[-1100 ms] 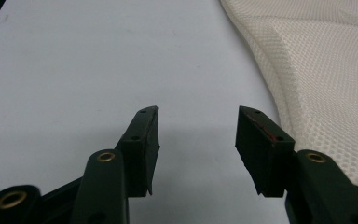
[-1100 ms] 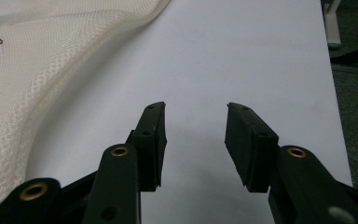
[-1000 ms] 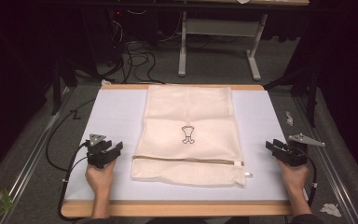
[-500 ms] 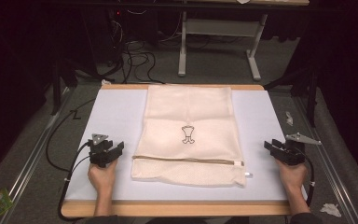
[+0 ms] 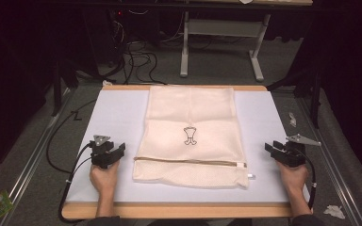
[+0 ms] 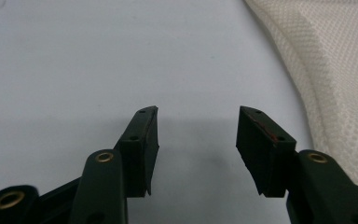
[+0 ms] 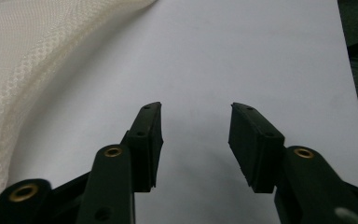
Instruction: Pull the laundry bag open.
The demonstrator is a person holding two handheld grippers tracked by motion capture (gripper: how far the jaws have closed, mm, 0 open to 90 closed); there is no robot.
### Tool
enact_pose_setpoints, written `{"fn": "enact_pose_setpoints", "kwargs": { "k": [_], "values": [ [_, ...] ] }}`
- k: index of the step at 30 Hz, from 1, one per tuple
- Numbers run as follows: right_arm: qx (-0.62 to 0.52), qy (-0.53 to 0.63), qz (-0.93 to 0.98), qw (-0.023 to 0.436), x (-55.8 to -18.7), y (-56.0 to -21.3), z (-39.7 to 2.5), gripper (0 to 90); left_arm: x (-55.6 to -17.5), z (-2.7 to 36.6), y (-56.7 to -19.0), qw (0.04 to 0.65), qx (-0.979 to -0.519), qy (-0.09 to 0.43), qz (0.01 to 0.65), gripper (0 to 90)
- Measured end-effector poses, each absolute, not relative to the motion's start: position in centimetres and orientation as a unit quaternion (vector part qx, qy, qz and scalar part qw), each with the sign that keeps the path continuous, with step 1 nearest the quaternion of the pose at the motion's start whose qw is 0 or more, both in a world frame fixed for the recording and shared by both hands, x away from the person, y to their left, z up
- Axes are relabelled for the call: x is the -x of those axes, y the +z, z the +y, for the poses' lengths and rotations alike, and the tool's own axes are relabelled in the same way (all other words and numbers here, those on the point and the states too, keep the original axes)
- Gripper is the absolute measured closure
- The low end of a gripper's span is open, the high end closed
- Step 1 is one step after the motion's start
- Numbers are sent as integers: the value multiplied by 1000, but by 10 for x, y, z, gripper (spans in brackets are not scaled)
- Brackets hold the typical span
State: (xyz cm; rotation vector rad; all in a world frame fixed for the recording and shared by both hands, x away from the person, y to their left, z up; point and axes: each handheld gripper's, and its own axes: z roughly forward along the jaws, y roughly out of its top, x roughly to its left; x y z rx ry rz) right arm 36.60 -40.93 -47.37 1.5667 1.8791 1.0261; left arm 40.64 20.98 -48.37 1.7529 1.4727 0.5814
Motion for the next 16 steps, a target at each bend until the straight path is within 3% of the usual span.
{"fn": "enact_pose_setpoints", "kwargs": {
  "k": [16],
  "values": [
    [-561, 363, 696, 264, -363, -474, -403, 473, -404, 207, -486, 376, -698, 226, 566, 430]
  ]
}}
